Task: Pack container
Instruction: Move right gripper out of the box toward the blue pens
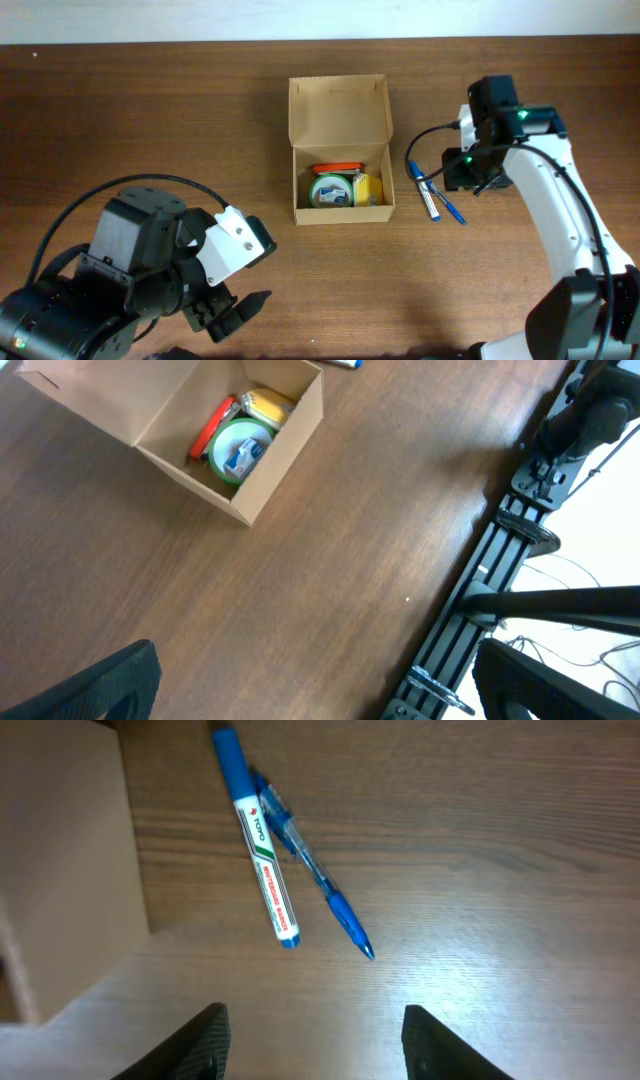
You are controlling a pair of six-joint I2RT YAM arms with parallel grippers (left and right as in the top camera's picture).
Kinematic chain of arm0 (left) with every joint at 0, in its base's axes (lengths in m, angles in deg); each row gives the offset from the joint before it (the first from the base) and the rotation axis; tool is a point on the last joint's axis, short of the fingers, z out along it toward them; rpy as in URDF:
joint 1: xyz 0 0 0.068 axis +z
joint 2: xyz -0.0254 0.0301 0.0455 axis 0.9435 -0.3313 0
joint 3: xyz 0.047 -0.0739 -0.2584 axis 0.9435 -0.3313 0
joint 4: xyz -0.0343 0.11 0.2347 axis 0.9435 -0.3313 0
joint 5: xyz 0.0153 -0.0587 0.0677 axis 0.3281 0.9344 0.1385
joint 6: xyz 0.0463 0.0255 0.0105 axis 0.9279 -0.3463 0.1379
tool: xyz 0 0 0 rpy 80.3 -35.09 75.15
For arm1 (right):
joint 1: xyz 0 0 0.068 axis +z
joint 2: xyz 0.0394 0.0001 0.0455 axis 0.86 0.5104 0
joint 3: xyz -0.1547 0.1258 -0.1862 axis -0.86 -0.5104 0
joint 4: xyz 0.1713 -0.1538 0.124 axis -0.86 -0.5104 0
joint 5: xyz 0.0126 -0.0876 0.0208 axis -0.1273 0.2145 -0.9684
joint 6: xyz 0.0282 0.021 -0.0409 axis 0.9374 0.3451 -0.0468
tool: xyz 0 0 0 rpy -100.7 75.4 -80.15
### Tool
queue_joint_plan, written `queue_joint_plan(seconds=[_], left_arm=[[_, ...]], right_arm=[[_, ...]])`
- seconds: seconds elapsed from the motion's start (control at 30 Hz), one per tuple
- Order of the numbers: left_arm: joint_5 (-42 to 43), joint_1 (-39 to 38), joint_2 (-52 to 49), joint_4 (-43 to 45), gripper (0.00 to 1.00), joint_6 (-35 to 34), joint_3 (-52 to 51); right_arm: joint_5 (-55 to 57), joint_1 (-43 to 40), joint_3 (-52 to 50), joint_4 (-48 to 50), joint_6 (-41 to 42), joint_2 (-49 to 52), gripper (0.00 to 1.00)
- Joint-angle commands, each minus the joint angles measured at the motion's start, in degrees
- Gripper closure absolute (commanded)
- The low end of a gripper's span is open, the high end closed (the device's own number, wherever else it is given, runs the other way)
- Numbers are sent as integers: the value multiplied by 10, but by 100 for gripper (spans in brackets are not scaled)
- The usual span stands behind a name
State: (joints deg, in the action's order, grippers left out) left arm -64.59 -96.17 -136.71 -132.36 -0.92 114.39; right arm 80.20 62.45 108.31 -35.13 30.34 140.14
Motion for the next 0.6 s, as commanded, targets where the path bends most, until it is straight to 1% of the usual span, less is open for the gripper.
queue_joint_plan(seconds=[0.0, 0.1, 0.23, 0.3, 0.57], left_arm=[[8, 3, 1, 2, 0, -1, 0], [8, 3, 1, 2, 0, -1, 0], [8, 3, 1, 2, 0, -1, 0], [8, 3, 1, 2, 1, -1, 0], [8, 3, 1, 2, 0, -1, 0]], right_arm=[[-15, -3, -52, 40, -21, -7, 47], [-52, -3, -111, 121, -25, -7, 49], [-71, -2, -164, 194, -25, -6, 49], [-92, -2, -185, 220, -36, -5, 50], [-112, -2, -246, 307, -35, -3, 50]])
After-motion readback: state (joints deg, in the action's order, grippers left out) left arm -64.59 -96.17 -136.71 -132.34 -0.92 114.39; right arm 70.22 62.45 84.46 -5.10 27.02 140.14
